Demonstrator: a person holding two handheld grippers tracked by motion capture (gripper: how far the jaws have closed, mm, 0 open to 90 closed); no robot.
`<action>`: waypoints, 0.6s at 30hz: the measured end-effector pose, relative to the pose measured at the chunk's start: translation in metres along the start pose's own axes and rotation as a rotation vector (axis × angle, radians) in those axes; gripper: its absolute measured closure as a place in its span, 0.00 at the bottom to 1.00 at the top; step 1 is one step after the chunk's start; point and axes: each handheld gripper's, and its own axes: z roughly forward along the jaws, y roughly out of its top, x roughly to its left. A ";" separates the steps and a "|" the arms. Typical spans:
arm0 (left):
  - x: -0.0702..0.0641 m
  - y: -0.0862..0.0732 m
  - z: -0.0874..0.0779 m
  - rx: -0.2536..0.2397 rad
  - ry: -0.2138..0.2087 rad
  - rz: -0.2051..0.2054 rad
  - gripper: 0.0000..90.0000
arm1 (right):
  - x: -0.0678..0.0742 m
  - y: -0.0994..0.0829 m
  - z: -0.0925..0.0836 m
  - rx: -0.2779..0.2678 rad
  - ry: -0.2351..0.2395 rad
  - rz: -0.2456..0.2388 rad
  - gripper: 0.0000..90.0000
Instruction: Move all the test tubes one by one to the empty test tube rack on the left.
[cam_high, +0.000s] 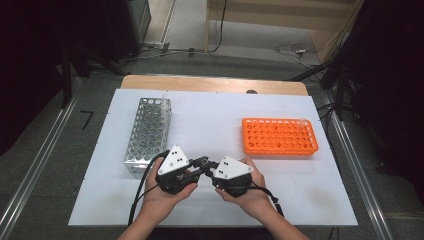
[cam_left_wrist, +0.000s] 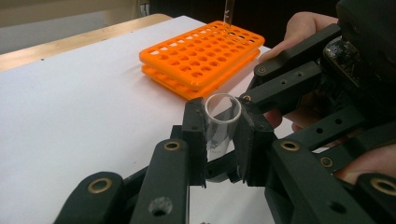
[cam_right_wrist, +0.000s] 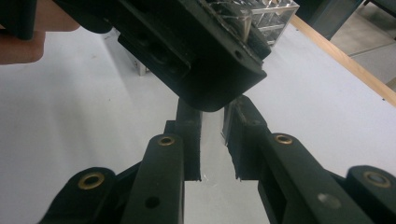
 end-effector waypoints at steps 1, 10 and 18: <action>0.000 0.000 0.000 0.000 0.004 0.001 0.84 | 0.000 0.000 0.000 -0.001 0.001 0.002 0.82; 0.005 0.001 -0.006 -0.020 0.012 -0.017 0.84 | -0.002 -0.003 0.000 -0.007 0.031 0.029 0.66; 0.016 0.003 -0.013 -0.020 0.051 -0.007 0.85 | -0.024 -0.013 -0.019 -0.077 0.093 0.160 0.35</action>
